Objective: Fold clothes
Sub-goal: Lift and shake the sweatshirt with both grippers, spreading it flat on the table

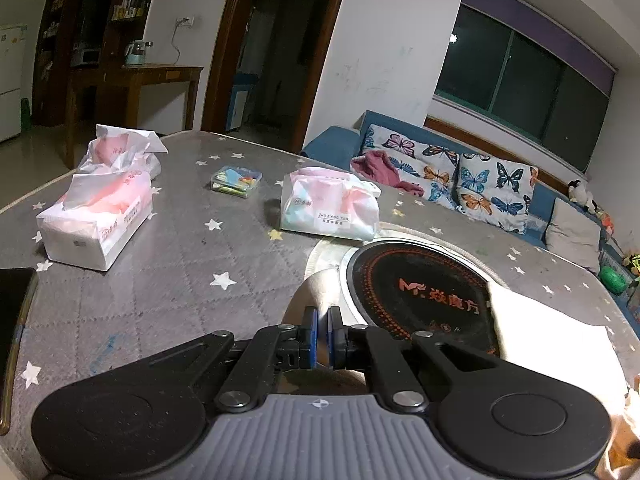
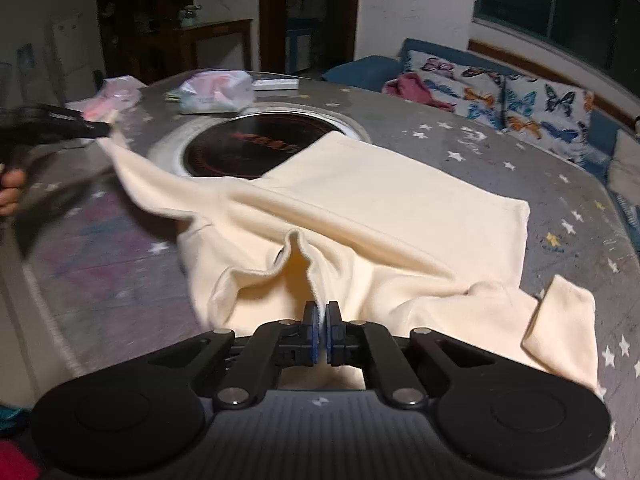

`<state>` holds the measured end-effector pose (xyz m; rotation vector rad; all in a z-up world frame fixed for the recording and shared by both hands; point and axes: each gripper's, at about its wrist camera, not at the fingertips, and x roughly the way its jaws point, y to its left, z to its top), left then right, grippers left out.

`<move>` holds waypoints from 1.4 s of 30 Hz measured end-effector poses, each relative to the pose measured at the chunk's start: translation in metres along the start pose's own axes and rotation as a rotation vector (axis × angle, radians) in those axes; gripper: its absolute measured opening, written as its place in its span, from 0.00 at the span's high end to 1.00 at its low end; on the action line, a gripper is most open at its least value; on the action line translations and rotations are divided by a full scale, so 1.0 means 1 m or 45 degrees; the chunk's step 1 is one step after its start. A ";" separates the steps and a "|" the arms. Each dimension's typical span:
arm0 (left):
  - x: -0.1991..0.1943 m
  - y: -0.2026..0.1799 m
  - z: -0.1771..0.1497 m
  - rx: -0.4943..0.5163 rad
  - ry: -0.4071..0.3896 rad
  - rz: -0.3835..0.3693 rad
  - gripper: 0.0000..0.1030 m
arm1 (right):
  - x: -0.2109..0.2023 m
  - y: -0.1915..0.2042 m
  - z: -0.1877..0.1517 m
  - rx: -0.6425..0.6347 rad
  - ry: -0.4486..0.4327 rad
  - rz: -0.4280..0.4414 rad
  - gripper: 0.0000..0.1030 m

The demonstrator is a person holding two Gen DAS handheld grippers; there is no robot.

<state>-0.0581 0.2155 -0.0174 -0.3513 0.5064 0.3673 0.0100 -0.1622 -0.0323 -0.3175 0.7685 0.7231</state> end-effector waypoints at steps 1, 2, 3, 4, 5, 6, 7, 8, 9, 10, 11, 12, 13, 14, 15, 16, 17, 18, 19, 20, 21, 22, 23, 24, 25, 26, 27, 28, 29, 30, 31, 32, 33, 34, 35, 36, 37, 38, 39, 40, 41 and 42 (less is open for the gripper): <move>0.000 0.000 0.000 0.002 -0.001 0.001 0.95 | -0.009 0.000 -0.002 -0.007 0.007 0.023 0.97; -0.001 0.001 0.000 0.001 -0.003 0.001 0.95 | -0.018 0.001 -0.005 -0.018 0.020 0.045 0.97; -0.001 0.001 0.000 0.003 -0.004 0.000 0.95 | -0.026 0.002 -0.008 -0.030 0.035 0.067 0.97; -0.002 0.001 0.000 0.008 -0.004 -0.001 0.95 | -0.032 0.003 -0.011 -0.042 0.048 0.084 0.98; -0.002 0.000 0.000 0.014 -0.002 0.001 0.95 | -0.038 0.006 -0.014 -0.058 0.067 0.106 0.98; -0.002 0.000 -0.001 0.023 0.001 0.006 0.95 | -0.043 0.008 -0.019 -0.078 0.089 0.132 0.98; -0.002 0.001 -0.002 0.031 0.006 0.013 0.95 | -0.046 0.011 -0.023 -0.094 0.107 0.153 0.98; -0.001 0.001 -0.004 0.036 0.019 0.021 0.95 | -0.046 0.014 -0.027 -0.113 0.128 0.168 0.98; 0.000 0.003 -0.005 0.039 0.036 0.032 0.95 | -0.045 0.017 -0.032 -0.136 0.155 0.184 0.98; 0.001 0.004 -0.007 0.043 0.052 0.042 0.94 | -0.044 0.018 -0.036 -0.144 0.170 0.193 0.98; 0.002 0.006 -0.008 0.048 0.067 0.052 0.94 | -0.043 0.019 -0.039 -0.145 0.180 0.198 0.98; 0.001 0.007 -0.008 0.052 0.078 0.059 0.94 | -0.043 0.018 -0.040 -0.136 0.182 0.210 0.97; 0.000 0.009 -0.008 0.054 0.083 0.066 0.92 | -0.046 0.016 -0.038 -0.122 0.166 0.218 0.96; -0.002 0.010 -0.006 0.056 0.080 0.072 0.91 | -0.050 0.012 -0.035 -0.107 0.142 0.222 0.95; -0.004 0.010 -0.004 0.060 0.069 0.083 0.90 | -0.054 0.009 -0.032 -0.092 0.117 0.225 0.94; -0.007 0.010 -0.002 0.065 0.053 0.102 0.90 | -0.057 0.006 -0.028 -0.083 0.091 0.218 0.93; -0.009 0.010 0.000 0.068 0.038 0.119 0.90 | -0.058 0.003 -0.025 -0.082 0.069 0.198 0.89; -0.011 0.011 0.002 0.065 0.026 0.131 0.90 | -0.057 0.000 -0.022 -0.084 0.053 0.170 0.86; -0.013 0.011 0.004 0.060 0.017 0.136 0.90 | -0.054 -0.003 -0.021 -0.083 0.042 0.142 0.83; -0.015 0.010 0.005 0.053 0.016 0.124 0.90 | -0.050 -0.008 -0.020 -0.079 0.034 0.113 0.83; -0.016 0.007 0.006 0.053 0.018 0.105 0.90 | -0.046 -0.012 -0.019 -0.067 0.029 0.083 0.82; -0.018 0.004 0.006 0.059 0.021 0.083 0.90 | -0.042 -0.016 -0.018 -0.050 0.026 0.052 0.82; -0.020 -0.003 0.005 0.076 0.023 0.055 0.90 | -0.038 -0.020 -0.018 -0.028 0.020 0.032 0.82; -0.022 -0.010 0.004 0.092 0.030 0.018 0.90 | -0.034 -0.025 -0.019 -0.004 0.013 0.018 0.82; -0.022 -0.020 0.002 0.103 0.045 -0.037 0.90 | -0.031 -0.030 -0.019 0.020 0.005 0.004 0.79; -0.022 -0.030 0.000 0.114 0.061 -0.092 0.88 | -0.027 -0.035 -0.019 0.044 -0.002 -0.010 0.76; -0.021 -0.041 -0.003 0.131 0.079 -0.148 0.88 | -0.023 -0.040 -0.020 0.069 -0.009 -0.024 0.74; -0.020 -0.055 -0.007 0.161 0.101 -0.206 0.88 | -0.020 -0.044 -0.020 0.093 -0.017 -0.037 0.74; -0.018 -0.069 -0.013 0.192 0.126 -0.265 0.88 | -0.016 -0.049 -0.020 0.117 -0.024 -0.051 0.74; -0.016 -0.085 -0.019 0.226 0.155 -0.327 0.88 | -0.012 -0.054 -0.021 0.142 -0.032 -0.065 0.74; -0.014 -0.100 -0.026 0.257 0.184 -0.388 0.88 | -0.009 -0.059 -0.021 0.166 -0.039 -0.079 0.74; -0.012 -0.116 -0.033 0.286 0.214 -0.448 0.88 | -0.005 -0.064 -0.021 0.190 -0.046 -0.093 0.74; -0.009 -0.131 -0.041 0.319 0.246 -0.507 0.88 | -0.002 -0.068 -0.021 0.214 -0.054 -0.107 0.74; -0.007 -0.145 -0.049 0.349 0.274 -0.562 0.88 | 0.000 -0.074 -0.023 0.245 -0.060 -0.114 0.74; -0.006 -0.158 -0.057 0.374 0.297 -0.607 0.88 | 0.002 -0.078 -0.024 0.271 -0.061 -0.120 0.74; -0.006 -0.170 -0.065 0.401 0.323 -0.651 0.88 | 0.003 -0.083 -0.026 0.291 -0.060 -0.126 0.74; -0.006 -0.181 -0.074 0.430 0.347 -0.694 0.88 | 0.004 -0.087 -0.028 0.311 -0.058 -0.132 0.74; -0.006 -0.191 -0.081 0.457 0.368 -0.732 0.88 | 0.004 -0.090 -0.030 0.327 -0.060 -0.134 0.74; -0.007 -0.197 -0.087 0.480 0.385 -0.761 0.88 | 0.003 -0.094 -0.032 0.342 -0.064 -0.134 0.74; -0.007 -0.204 -0.093 0.503 0.401 -0.789 0.88 | 0.002 -0.097 -0.033 0.356 -0.068 -0.134 0.72; -0.008 -0.210 -0.099 0.522 0.418 -0.813 0.88 | 0.001 -0.100 -0.035 0.371 -0.072 -0.134 0.69; -0.008 -0.213 -0.104 0.533 0.435 -0.831 0.88 | 0.000 -0.103 -0.036 0.379 -0.078 -0.147 0.67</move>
